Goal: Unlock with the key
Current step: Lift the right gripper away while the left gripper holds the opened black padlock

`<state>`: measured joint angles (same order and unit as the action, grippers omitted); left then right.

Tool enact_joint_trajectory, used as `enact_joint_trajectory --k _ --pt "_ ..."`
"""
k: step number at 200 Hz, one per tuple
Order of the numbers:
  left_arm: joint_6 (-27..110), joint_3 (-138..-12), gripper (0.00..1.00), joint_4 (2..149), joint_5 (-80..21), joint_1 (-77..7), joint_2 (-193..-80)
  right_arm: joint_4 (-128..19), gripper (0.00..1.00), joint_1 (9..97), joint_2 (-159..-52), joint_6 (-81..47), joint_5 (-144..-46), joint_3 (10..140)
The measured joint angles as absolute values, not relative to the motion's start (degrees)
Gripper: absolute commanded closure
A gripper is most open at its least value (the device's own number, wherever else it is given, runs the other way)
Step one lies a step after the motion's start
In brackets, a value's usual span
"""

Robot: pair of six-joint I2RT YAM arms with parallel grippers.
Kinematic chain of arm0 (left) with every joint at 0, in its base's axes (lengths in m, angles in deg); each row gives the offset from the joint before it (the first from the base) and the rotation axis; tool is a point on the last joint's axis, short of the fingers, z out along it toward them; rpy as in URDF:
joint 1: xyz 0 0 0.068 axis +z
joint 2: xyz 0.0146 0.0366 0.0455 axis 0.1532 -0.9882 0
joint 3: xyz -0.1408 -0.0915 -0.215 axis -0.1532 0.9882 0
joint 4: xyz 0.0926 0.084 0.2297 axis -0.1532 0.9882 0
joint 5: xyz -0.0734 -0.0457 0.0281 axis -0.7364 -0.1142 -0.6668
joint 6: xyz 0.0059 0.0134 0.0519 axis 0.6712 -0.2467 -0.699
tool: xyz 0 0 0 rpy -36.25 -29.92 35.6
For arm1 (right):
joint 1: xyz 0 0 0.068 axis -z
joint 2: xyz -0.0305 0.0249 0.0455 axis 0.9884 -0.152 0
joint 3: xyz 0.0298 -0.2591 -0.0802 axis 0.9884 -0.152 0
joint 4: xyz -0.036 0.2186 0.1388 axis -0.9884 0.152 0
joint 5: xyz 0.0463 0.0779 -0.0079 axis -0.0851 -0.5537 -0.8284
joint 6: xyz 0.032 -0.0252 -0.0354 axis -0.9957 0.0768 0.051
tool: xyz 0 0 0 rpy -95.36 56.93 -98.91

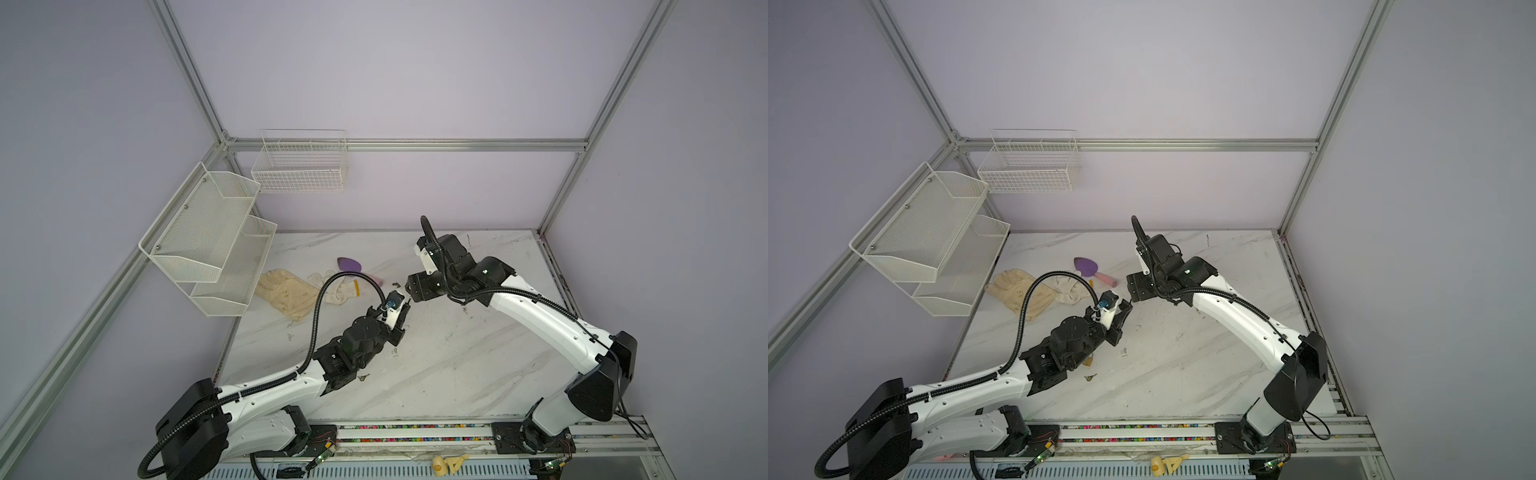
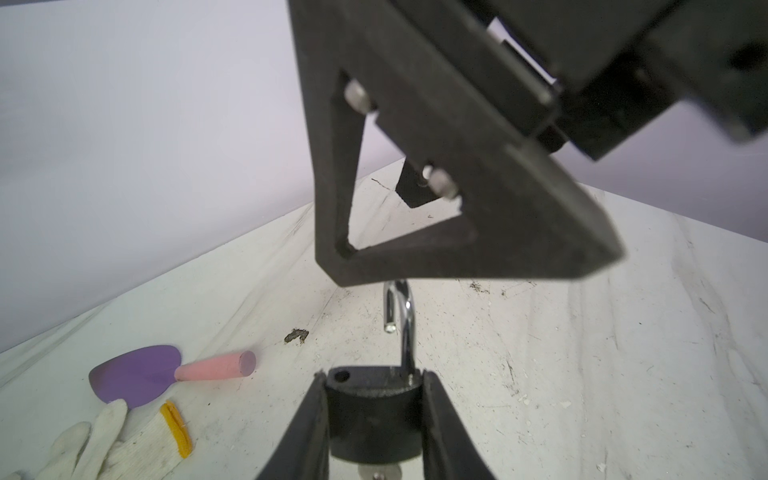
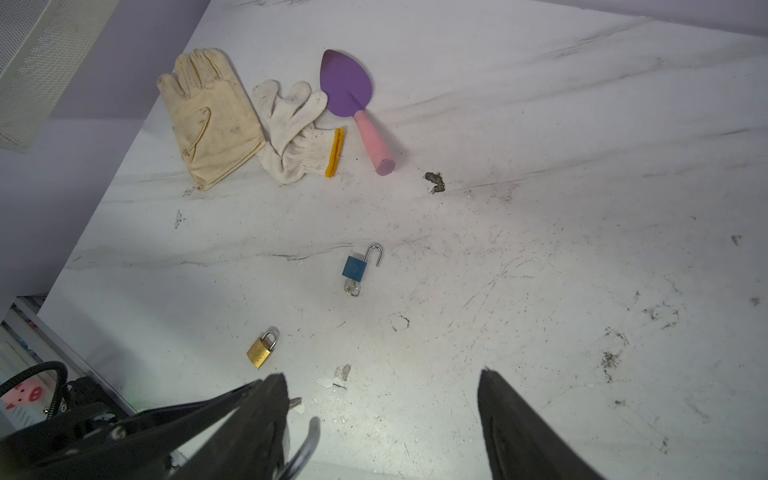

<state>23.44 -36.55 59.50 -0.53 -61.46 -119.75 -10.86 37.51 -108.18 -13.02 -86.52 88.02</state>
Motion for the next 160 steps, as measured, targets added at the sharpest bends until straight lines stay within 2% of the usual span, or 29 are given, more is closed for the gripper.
enact_joint_trajectory --k 160 --pt "24.2 -36.6 1.0 58.6 0.1 -61.7 -120.3 -10.6 0.24 39.2 -101.6 -13.1 -89.5 83.3"
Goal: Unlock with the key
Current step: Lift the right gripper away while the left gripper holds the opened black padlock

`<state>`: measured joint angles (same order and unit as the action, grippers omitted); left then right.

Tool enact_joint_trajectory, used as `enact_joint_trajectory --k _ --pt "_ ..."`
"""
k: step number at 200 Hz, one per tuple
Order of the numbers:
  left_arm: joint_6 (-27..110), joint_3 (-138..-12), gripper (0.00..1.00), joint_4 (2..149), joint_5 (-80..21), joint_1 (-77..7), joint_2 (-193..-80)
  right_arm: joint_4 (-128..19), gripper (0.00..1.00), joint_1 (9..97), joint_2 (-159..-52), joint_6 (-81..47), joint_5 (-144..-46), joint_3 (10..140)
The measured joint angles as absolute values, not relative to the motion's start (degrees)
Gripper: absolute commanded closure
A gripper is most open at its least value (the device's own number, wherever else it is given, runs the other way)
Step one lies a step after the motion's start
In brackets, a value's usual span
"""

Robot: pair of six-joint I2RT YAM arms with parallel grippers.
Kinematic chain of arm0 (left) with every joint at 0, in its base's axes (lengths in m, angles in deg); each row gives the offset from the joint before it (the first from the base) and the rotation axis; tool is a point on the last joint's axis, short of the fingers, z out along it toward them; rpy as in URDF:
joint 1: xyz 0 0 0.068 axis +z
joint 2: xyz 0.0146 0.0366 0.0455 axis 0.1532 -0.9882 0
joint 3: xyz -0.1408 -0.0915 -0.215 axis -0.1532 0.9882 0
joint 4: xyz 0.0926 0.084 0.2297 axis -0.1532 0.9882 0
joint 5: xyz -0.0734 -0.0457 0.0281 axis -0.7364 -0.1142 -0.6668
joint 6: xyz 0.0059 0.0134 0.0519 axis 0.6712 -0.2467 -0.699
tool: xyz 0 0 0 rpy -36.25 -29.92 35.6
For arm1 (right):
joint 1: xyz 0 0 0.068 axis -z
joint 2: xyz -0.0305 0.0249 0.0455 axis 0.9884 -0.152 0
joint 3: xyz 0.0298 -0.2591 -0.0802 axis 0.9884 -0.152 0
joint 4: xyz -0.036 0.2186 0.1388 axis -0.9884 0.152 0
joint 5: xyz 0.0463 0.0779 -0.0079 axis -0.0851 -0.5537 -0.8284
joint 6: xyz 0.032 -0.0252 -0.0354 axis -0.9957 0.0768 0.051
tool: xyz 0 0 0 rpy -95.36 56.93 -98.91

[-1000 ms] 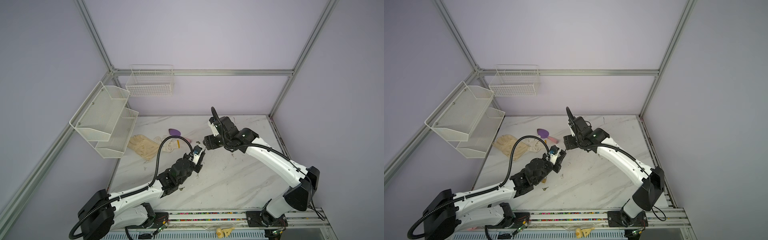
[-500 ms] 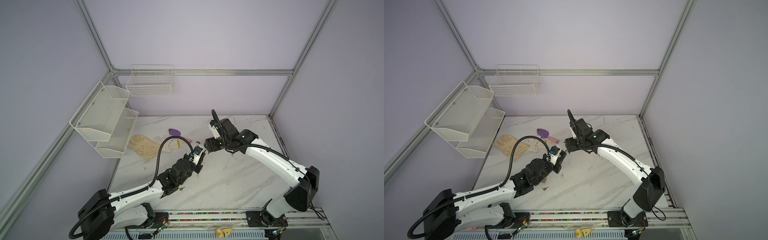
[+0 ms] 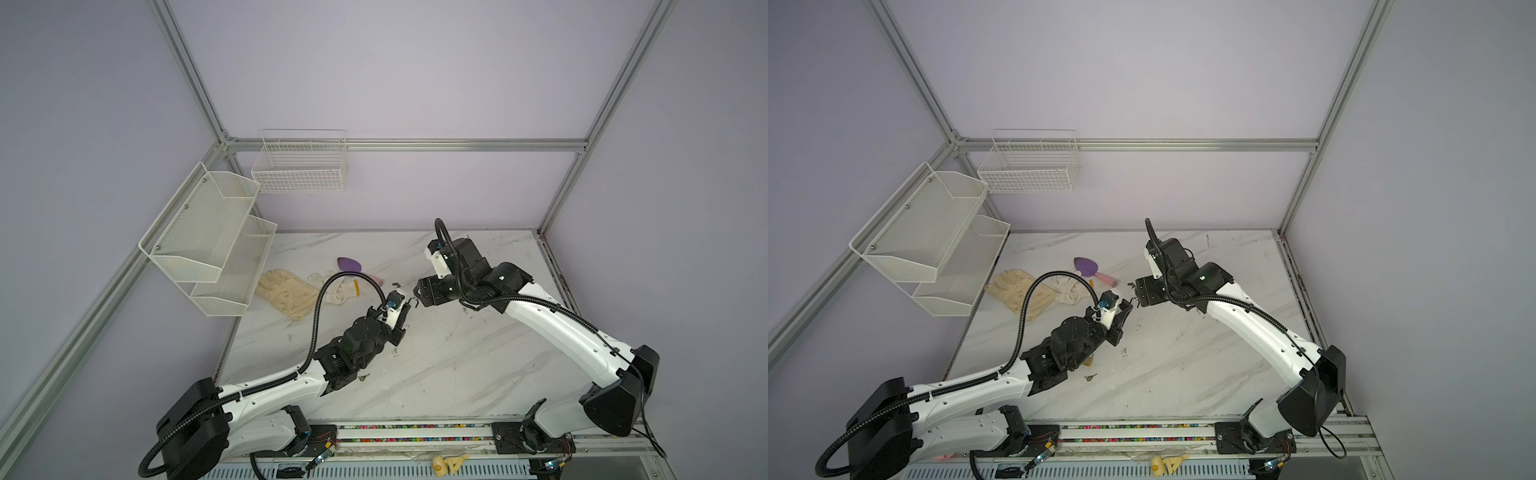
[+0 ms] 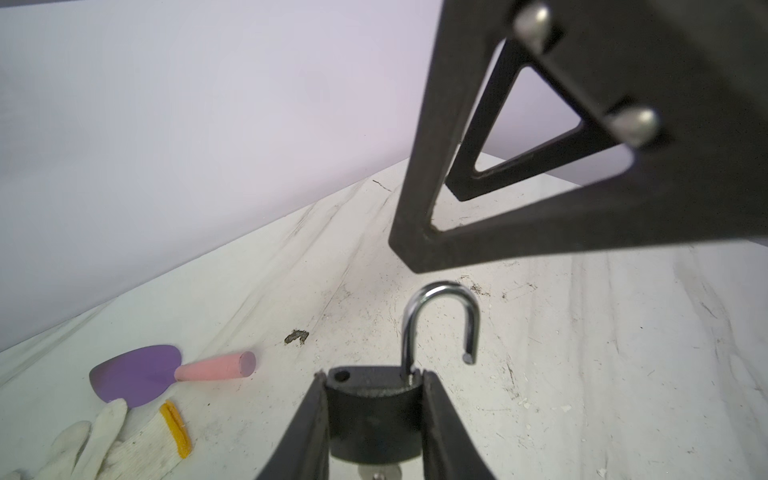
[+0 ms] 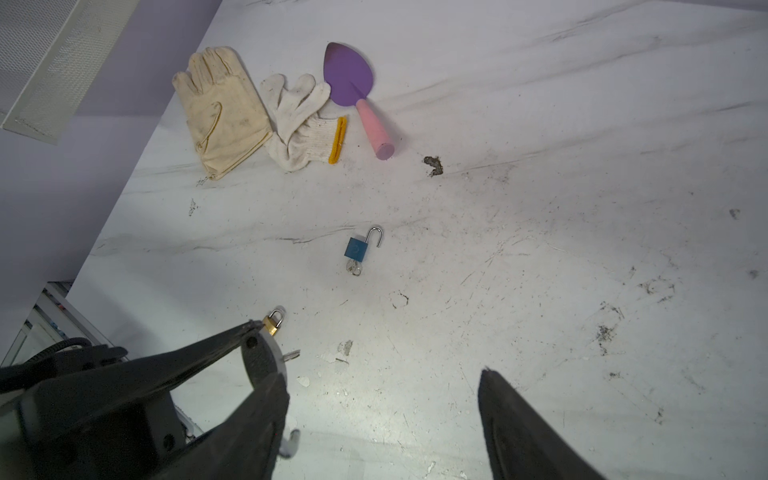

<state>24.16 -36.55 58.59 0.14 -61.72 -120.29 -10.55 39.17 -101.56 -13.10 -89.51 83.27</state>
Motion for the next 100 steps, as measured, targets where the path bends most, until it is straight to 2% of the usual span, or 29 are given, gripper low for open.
enact_joint_trajectory --k 53,60,64,66,100 --pt "30.2 -36.8 1.0 59.1 1.0 -61.7 -124.5 -11.7 0.23 39.3 -98.5 -14.3 -85.1 83.2" --pt "31.7 -37.1 1.0 59.9 1.0 -61.7 -125.6 -12.5 0.2 39.3 -97.8 -15.0 -84.2 82.9" --pt "32.8 -37.3 1.0 60.6 1.0 -61.7 -126.3 -13.0 0.06 39.3 -97.4 -15.2 -83.7 82.7" --pt "33.3 -37.5 1.0 61.1 1.1 -61.7 -126.8 -13.3 0.03 39.3 -97.1 -15.6 -83.4 82.6" --pt "43.0 -43.7 1.0 70.1 1.2 -61.7 -133.9 -21.8 0.02 39.4 -92.2 -18.8 -82.1 78.0"
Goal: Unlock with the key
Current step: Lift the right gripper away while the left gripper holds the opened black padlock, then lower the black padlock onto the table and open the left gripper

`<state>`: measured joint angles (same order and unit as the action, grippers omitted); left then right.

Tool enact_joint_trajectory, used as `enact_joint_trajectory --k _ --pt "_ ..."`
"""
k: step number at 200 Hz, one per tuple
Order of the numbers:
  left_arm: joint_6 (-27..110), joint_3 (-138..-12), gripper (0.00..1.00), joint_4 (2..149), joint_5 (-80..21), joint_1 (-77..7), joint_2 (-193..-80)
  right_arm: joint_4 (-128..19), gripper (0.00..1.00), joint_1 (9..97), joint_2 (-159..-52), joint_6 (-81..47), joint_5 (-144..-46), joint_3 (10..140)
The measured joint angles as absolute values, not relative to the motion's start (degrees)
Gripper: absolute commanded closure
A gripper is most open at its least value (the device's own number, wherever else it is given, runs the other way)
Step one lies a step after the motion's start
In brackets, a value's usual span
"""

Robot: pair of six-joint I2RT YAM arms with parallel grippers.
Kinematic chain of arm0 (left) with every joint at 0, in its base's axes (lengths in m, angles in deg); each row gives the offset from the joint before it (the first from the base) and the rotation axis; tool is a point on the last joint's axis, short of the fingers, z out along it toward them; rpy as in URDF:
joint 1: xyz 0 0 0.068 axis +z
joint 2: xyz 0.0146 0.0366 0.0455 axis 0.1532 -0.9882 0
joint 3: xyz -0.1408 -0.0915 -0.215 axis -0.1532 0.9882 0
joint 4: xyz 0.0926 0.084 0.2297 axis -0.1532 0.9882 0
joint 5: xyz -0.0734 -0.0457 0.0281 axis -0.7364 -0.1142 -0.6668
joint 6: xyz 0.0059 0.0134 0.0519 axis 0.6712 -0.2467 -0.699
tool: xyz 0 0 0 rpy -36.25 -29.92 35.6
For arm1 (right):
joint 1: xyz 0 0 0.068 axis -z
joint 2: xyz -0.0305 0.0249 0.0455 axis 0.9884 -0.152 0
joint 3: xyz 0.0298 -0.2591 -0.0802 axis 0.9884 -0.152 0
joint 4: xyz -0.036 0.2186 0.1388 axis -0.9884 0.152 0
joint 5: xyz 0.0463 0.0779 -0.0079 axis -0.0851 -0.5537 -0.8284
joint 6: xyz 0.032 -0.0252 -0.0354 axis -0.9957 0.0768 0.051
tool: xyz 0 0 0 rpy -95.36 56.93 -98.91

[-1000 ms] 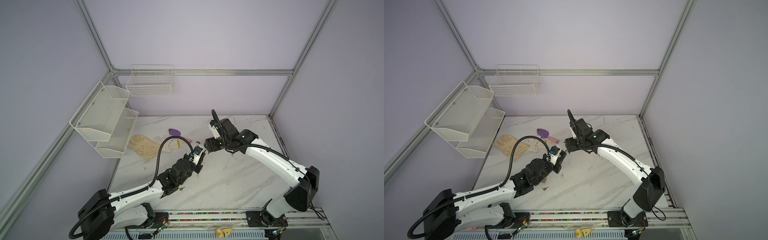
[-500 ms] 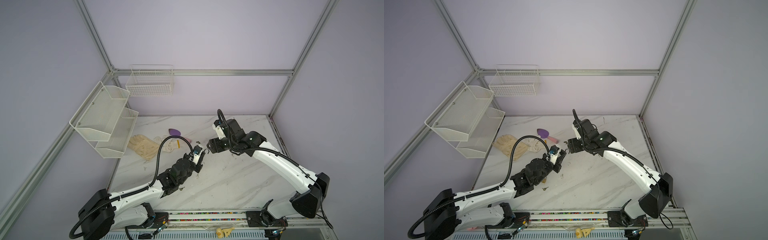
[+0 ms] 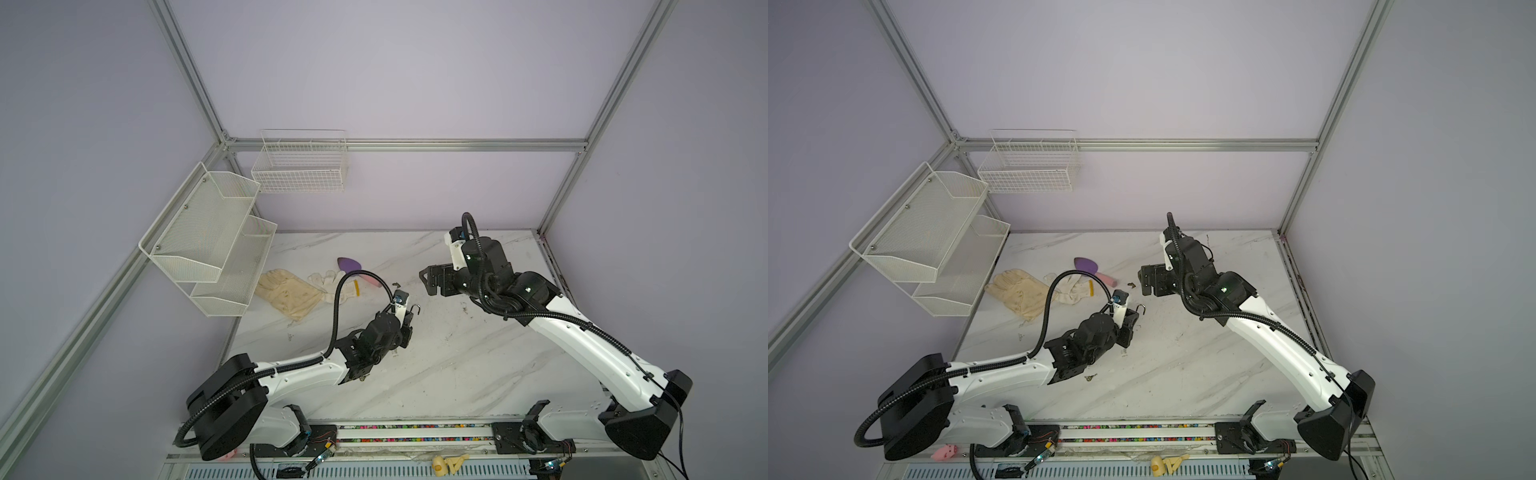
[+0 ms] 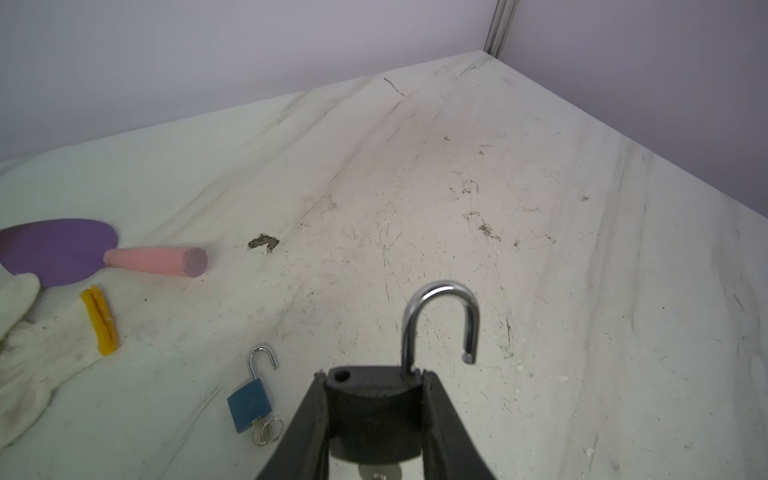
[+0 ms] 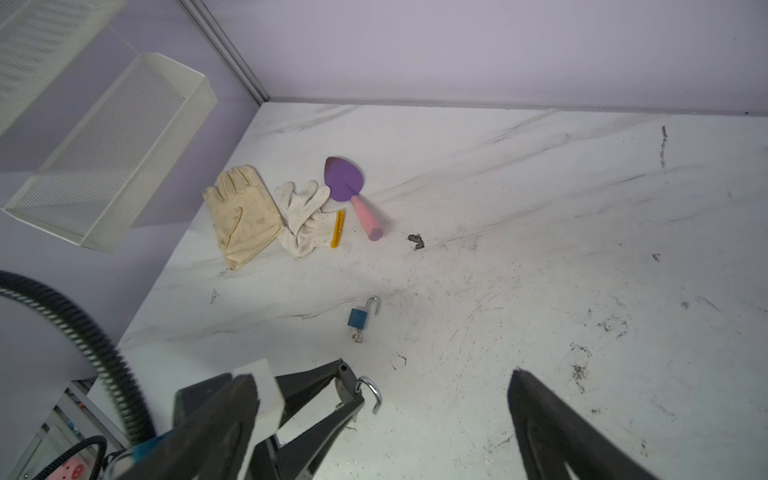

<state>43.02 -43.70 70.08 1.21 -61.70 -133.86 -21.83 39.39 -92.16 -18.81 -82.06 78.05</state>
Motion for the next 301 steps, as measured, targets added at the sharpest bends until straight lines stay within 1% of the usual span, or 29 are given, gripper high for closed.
enact_joint_trajectory --k 22,57,108,167,235,255,266,280,291,301 --pt "49.5 -49.9 1.0 75.9 1.3 -61.7 -139.1 -28.0 0.02 39.4 -89.9 -21.0 -82.2 74.5" --pt "59.8 -59.7 1.0 86.4 2.2 -61.0 -147.9 -34.8 0.02 39.4 -89.6 -23.5 -81.9 71.3" --pt "71.6 -70.6 1.0 100.1 1.0 -56.7 -159.2 -41.4 0.02 39.4 -89.4 -27.3 -77.7 70.5" --pt "77.3 -76.5 1.0 105.8 -2.3 -52.8 -165.1 -46.9 0.02 39.4 -89.3 -31.0 -75.7 70.5" --pt "78.7 -84.5 1.0 109.2 -5.6 -52.4 -172.0 -52.4 0.02 39.4 -89.3 -33.1 -76.2 69.3" --pt "79.1 -86.3 0.94 110.2 -5.8 -52.4 -173.2 -53.9 0.02 39.4 -89.3 -33.3 -76.9 67.8" --pt "79.1 -87.1 0.87 110.9 -6.0 -52.3 -173.6 -54.0 0.02 39.4 -89.4 -33.5 -76.9 67.4" --pt "79.2 -87.5 0.81 111.3 -6.1 -52.3 -173.8 -54.1 0.02 39.4 -89.8 -33.6 -76.9 67.7" --pt "79.3 -87.6 0.73 111.5 -6.3 -52.3 -173.8 -54.1 0.02 39.4 -90.2 -33.9 -76.9 68.0" --pt "79.5 -87.7 0.7 111.7 -6.5 -52.3 -173.8 -54.2 0.02 39.4 -90.4 -34.0 -76.9 68.2"
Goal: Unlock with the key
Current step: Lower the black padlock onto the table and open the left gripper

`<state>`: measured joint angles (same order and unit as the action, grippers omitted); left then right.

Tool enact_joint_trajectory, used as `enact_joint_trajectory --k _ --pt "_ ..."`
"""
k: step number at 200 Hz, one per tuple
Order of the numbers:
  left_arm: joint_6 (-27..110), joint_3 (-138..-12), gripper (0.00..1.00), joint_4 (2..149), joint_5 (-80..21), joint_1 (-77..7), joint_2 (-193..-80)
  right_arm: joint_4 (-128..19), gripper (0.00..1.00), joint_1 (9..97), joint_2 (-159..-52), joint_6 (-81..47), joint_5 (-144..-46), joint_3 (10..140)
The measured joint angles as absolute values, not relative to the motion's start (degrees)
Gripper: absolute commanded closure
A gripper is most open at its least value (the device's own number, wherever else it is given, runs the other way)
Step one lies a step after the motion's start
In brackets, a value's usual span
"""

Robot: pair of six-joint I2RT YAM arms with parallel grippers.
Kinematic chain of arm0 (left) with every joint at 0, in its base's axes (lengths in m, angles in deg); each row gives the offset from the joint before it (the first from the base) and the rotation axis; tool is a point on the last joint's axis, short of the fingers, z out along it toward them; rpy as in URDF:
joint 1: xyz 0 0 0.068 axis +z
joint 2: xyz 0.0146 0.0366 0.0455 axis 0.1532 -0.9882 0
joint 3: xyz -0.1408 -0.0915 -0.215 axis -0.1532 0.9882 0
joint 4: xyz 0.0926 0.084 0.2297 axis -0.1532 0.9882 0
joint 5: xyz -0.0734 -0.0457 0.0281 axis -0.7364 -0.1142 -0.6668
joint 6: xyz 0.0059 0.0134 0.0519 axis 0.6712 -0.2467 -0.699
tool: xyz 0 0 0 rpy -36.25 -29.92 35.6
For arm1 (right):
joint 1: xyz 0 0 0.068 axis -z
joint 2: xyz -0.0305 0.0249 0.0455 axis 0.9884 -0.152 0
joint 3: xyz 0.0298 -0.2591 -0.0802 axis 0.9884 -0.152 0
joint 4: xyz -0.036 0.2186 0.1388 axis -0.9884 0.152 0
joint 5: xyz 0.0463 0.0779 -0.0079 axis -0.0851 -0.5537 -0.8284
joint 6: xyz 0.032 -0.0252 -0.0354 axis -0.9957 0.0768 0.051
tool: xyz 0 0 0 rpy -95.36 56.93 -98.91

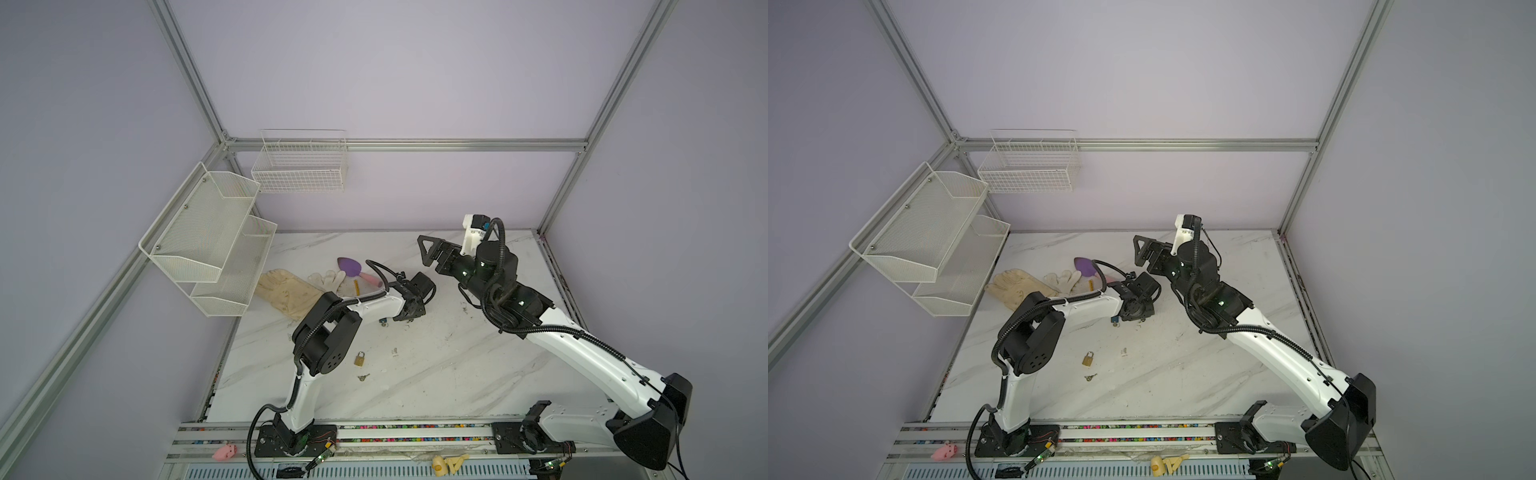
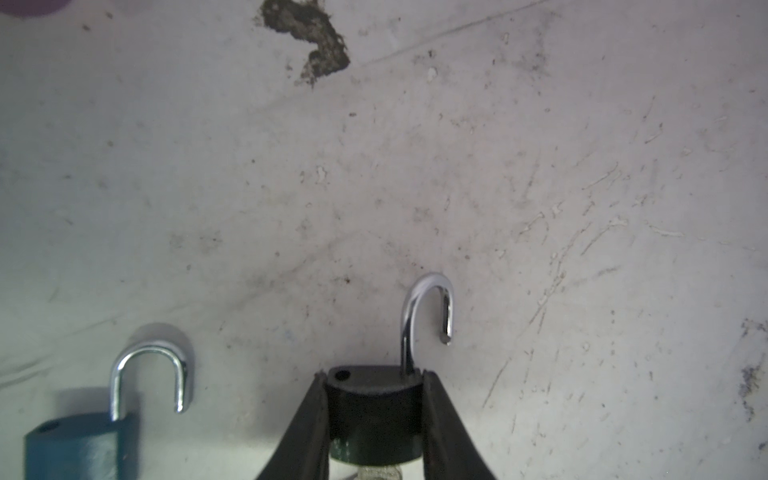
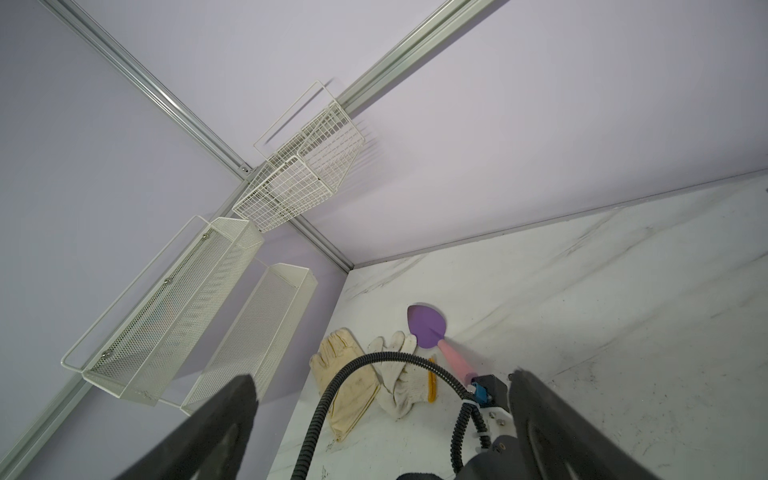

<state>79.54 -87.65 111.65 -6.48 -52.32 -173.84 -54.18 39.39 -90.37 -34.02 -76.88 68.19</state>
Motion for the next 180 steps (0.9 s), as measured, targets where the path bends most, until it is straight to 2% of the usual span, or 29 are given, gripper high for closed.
enact_joint_trajectory --k 33,109,137,180 --pt "79.8 -87.7 0.56 112.0 -6.8 -52.1 -173.8 -56.0 0.02 39.4 -90.2 -34.4 -77.0 66.8" --pt "80.6 -87.6 0.51 112.6 -8.4 -51.9 -171.0 -56.0 0.02 39.4 -90.9 -35.2 -76.9 68.1" --pt "80.6 -86.1 0.5 111.7 -8.6 -51.5 -164.3 -54.3 0.02 39.3 -91.1 -35.4 -76.6 69.7" --pt "80.7 -77.0 0.5 109.0 -7.9 -50.0 -149.5 -53.9 0.02 38.1 -89.9 -34.5 -76.9 69.4"
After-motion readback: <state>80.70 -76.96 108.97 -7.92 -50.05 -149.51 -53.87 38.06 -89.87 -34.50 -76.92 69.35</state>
